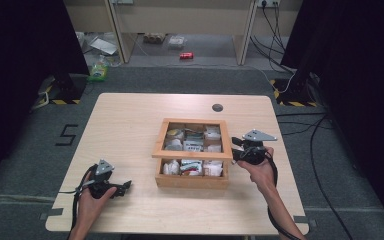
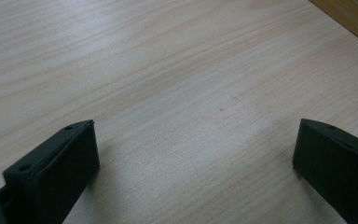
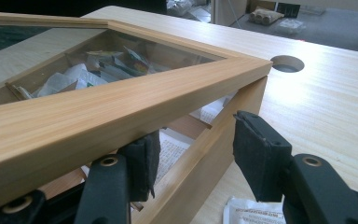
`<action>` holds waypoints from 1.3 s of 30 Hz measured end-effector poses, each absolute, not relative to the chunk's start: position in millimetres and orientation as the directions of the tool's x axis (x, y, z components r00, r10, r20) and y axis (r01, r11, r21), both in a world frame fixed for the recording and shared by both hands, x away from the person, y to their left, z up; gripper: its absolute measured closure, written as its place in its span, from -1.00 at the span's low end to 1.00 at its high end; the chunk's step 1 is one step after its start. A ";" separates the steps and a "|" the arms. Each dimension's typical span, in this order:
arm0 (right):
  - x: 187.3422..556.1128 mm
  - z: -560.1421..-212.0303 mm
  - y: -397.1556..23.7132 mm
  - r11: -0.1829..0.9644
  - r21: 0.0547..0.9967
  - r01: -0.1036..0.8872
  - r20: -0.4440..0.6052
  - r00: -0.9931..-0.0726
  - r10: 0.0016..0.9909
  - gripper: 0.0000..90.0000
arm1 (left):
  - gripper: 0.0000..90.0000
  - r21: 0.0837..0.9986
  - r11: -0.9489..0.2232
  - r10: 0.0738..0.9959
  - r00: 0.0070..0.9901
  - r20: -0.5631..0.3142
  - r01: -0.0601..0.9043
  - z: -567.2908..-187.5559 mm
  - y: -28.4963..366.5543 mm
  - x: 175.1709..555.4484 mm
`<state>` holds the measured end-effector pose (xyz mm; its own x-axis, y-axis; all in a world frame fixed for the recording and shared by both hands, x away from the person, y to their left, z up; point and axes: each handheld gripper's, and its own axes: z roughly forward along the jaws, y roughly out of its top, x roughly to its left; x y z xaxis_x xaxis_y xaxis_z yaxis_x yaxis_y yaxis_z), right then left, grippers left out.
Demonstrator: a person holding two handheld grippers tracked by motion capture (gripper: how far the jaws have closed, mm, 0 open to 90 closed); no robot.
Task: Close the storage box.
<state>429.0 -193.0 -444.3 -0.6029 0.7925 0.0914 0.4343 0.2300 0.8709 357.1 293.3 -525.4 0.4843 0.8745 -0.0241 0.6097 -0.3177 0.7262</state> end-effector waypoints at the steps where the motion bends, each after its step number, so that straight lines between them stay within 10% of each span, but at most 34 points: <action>1: 428.5 -444.2 -192.6 0.230 0.869 0.437 0.092 -0.600 0.795 0.14 | -1.00 0.726 -0.318 0.875 0.484 -0.024 0.610 -525.5 293.3 357.1; 39: 430.3 -442.9 -220.9 0.172 0.849 0.499 0.153 -0.544 0.825 0.09 | -1.00 0.726 -0.318 0.874 0.485 -0.024 0.610 -525.5 293.4 357.1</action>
